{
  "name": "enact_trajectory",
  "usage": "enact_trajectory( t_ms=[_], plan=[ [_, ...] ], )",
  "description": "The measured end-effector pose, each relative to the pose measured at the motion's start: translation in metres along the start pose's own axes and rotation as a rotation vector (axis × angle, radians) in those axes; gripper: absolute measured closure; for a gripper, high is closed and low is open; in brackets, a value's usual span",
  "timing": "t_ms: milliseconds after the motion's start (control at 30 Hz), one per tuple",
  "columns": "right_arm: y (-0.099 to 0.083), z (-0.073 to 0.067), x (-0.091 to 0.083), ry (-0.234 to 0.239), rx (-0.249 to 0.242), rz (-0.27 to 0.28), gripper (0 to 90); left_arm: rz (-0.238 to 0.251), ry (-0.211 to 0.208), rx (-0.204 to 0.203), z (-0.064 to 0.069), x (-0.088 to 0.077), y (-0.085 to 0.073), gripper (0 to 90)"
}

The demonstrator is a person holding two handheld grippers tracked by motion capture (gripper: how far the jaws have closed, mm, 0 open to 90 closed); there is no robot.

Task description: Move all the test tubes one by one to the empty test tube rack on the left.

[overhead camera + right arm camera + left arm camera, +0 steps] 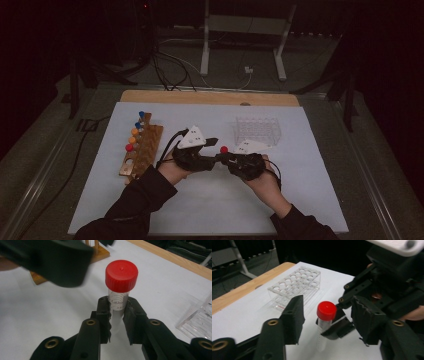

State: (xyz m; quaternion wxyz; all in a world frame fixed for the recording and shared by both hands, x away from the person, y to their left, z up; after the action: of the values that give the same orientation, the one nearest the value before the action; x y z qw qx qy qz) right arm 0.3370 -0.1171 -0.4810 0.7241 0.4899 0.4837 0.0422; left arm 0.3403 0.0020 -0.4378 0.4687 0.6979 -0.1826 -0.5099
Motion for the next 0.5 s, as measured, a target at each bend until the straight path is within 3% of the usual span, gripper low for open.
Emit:
enact_trajectory(
  t_ms=[133,300,400,500],
  plan=[
    [0.000,0.000,-0.001,0.006,0.000,0.003,74.6,-0.009,0.013,0.016,-0.001,0.008,0.001,53.3],
    [0.001,0.000,-0.002,0.004,-0.003,0.006,74.6,-0.041,-0.012,0.023,-0.002,0.018,-0.002,62.5],
    [0.001,0.001,-0.002,-0.001,-0.004,0.006,74.6,-0.039,-0.022,0.024,-0.002,0.020,-0.003,69.5],
    [0.000,0.002,-0.001,0.001,0.003,0.007,74.5,-0.035,-0.017,0.025,-0.003,0.021,-0.002,70.8]
  ],
)
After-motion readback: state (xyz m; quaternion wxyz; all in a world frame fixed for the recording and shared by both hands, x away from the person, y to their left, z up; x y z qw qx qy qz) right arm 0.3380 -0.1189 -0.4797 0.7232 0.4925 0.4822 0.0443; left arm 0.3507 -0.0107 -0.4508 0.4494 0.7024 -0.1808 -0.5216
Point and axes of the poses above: each handheld gripper's, and its own axes: x roughly forward along the jaws, y roughly out of its top, z roughly to its right, the point moved 6 cm from there along x, roughly forward along the jaws, and after that the axes turned 9 degrees about -z, right-handed, at the moved point
